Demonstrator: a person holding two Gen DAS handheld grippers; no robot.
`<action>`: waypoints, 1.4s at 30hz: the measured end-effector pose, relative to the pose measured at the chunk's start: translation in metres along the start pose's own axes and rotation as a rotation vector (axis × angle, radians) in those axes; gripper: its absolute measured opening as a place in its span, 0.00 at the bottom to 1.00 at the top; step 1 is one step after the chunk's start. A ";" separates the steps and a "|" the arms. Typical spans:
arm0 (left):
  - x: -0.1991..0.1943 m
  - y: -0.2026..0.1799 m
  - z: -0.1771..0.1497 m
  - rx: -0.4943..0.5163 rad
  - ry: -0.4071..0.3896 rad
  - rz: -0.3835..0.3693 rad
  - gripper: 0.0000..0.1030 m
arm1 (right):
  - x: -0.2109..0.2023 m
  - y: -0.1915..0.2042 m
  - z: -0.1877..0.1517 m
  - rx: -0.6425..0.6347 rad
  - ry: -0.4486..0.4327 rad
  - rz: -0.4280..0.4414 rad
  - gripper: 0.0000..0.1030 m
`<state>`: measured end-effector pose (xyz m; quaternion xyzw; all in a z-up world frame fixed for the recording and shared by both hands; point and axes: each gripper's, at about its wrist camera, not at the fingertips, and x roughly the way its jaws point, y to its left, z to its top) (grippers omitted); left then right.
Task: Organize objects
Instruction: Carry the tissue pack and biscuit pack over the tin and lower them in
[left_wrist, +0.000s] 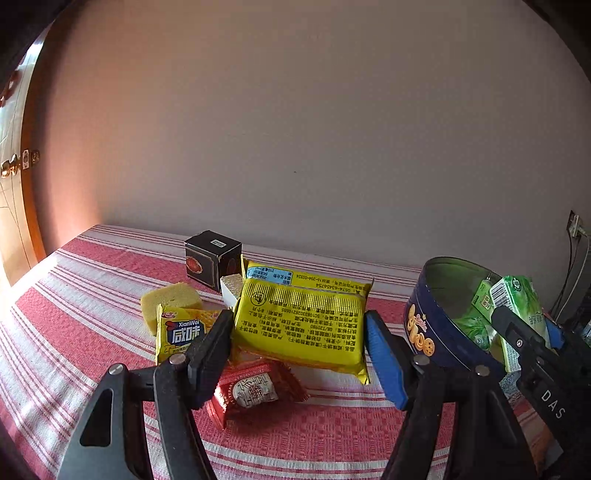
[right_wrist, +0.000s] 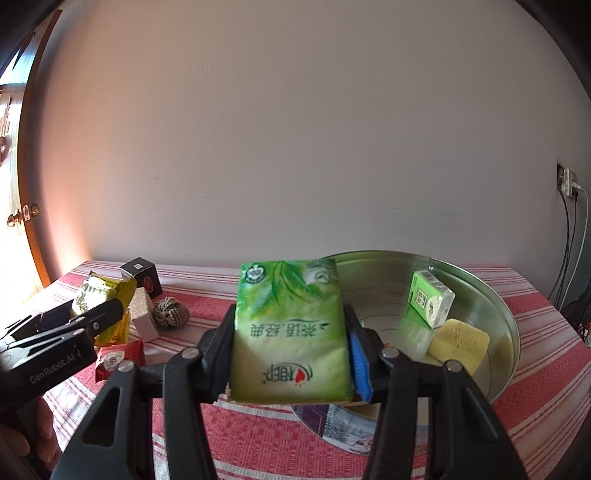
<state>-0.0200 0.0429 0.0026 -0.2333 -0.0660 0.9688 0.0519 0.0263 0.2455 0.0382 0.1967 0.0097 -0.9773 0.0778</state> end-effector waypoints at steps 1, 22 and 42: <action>0.000 -0.004 0.000 0.004 -0.001 -0.005 0.69 | 0.000 -0.004 0.000 0.001 0.001 -0.006 0.51; 0.017 -0.113 0.005 0.105 -0.019 -0.135 0.69 | 0.011 -0.088 0.008 0.008 0.027 -0.116 0.51; 0.059 -0.183 -0.003 0.158 0.037 -0.189 0.69 | 0.030 -0.159 0.010 -0.003 0.093 -0.244 0.51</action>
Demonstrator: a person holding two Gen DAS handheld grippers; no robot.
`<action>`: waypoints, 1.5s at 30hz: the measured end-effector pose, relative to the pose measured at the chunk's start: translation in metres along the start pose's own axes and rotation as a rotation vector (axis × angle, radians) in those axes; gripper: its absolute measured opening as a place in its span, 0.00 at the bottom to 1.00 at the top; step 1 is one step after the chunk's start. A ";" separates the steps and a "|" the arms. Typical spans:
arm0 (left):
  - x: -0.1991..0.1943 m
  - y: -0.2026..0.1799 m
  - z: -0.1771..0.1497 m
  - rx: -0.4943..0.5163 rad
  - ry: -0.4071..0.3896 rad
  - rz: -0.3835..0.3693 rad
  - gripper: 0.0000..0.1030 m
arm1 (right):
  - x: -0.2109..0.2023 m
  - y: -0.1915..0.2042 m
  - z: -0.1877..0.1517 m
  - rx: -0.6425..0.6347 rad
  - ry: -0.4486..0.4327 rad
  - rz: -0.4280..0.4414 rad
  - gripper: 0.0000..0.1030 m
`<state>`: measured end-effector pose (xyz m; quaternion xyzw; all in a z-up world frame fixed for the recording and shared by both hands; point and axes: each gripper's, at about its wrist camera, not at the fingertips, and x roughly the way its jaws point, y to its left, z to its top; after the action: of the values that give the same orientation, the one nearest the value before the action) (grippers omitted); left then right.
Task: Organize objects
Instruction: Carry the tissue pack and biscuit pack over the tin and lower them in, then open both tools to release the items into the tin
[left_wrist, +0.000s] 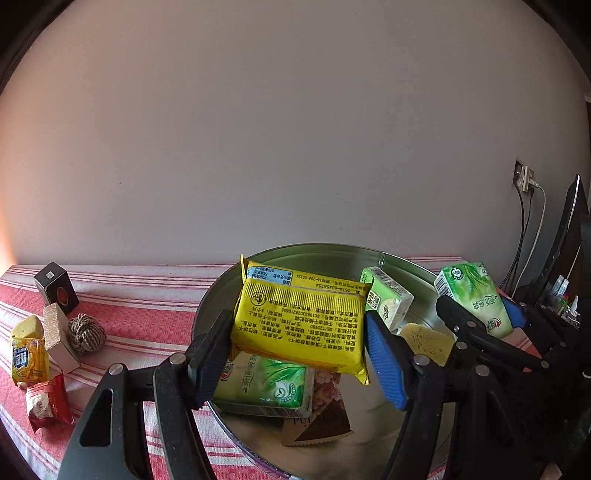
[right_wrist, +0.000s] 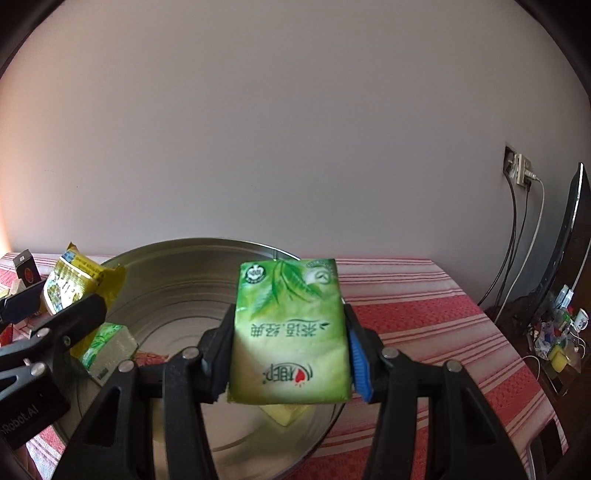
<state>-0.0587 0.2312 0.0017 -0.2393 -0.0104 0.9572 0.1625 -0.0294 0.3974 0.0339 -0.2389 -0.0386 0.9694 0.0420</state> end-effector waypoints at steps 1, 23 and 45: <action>0.002 -0.002 0.000 0.004 0.001 0.003 0.69 | 0.003 -0.003 -0.001 0.002 0.006 -0.007 0.51; 0.017 -0.001 -0.007 0.004 0.039 0.041 0.69 | 0.020 -0.002 -0.002 -0.048 0.036 -0.001 0.51; 0.010 0.018 -0.009 -0.055 0.052 0.050 0.86 | 0.013 0.001 -0.002 -0.034 0.031 0.018 0.72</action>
<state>-0.0686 0.2171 -0.0128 -0.2687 -0.0264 0.9538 0.1321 -0.0405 0.3983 0.0262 -0.2549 -0.0525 0.9651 0.0300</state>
